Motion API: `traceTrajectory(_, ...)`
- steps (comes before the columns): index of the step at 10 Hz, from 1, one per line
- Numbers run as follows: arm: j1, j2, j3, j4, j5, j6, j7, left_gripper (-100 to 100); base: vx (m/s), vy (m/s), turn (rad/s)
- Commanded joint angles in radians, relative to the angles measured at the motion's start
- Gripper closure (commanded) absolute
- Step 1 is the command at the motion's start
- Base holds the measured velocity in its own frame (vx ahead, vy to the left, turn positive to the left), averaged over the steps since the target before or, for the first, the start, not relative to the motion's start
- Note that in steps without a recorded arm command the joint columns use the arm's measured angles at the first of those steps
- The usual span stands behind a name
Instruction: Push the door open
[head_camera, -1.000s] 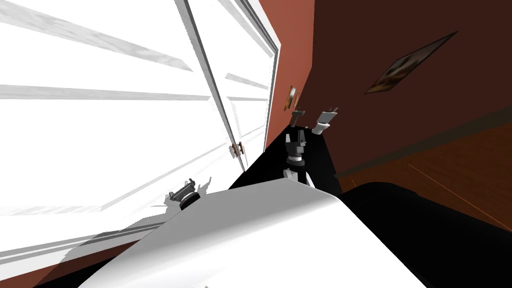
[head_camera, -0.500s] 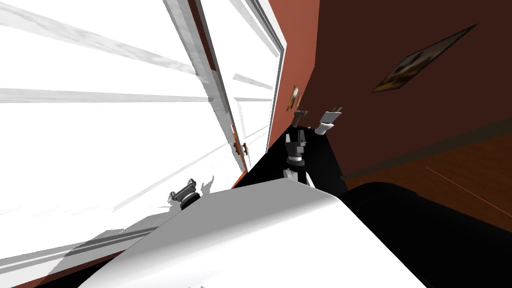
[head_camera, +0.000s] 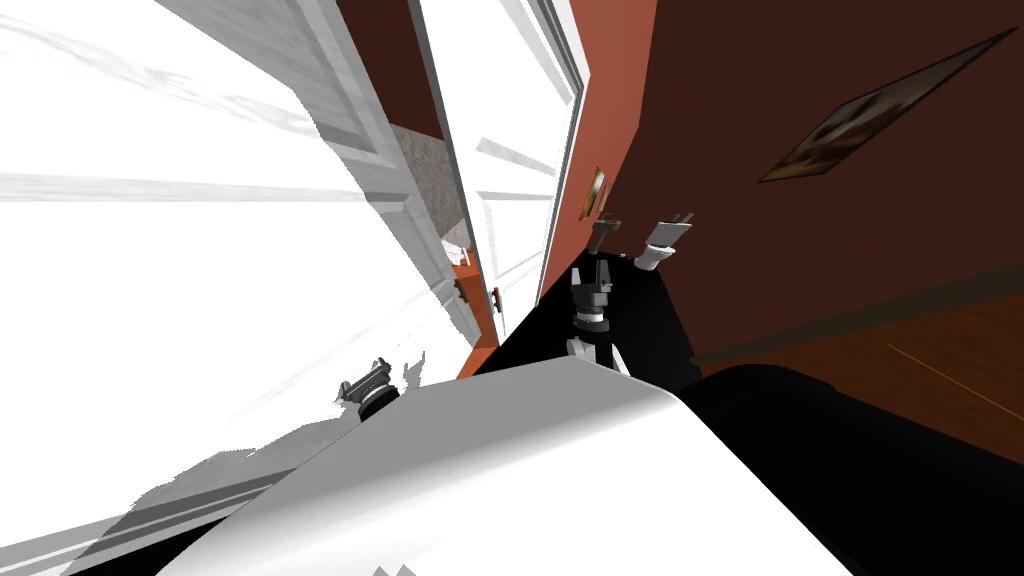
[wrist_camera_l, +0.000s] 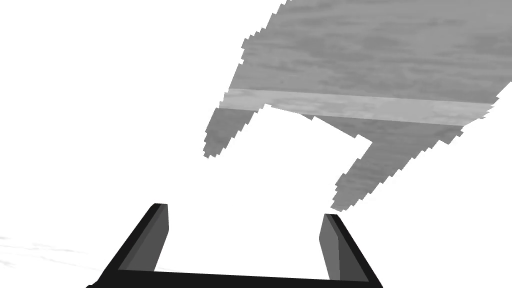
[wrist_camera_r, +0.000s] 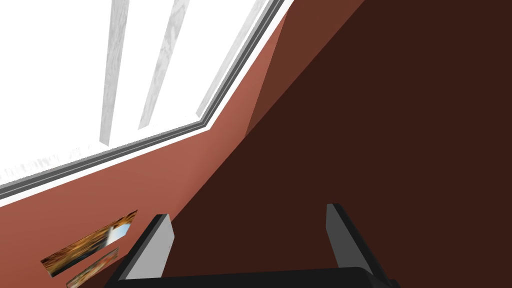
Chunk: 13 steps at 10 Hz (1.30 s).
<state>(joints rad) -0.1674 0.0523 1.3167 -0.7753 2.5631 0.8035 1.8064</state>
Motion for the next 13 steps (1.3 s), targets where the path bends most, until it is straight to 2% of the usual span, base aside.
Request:
traceTrajectory(1, -0.002, 0.034, 0.013, 0.017, 0.007, 0.012, -0.007, -100, 0.07, 0.064, 0.009)
traceTrajectory(4, -0.002, 0.034, 0.013, 0.017, 0.007, 0.012, -0.007, -100, 0.0, 0.028, 0.031)
traceTrajectory(5, 0.004, 0.044, 0.008, 0.018, 0.003, 0.014, 0.0, -100, 0.042, 0.105, 0.053)
traceTrajectory(11, 0.026, 0.068, -0.005, 0.02, -0.007, 0.019, 0.022, -100, 0.107, 0.081, 0.029)
traceTrajectory(13, 0.026, 0.068, -0.005, 0.02, -0.007, 0.019, 0.022, -100, 0.039, 0.054, 0.001)
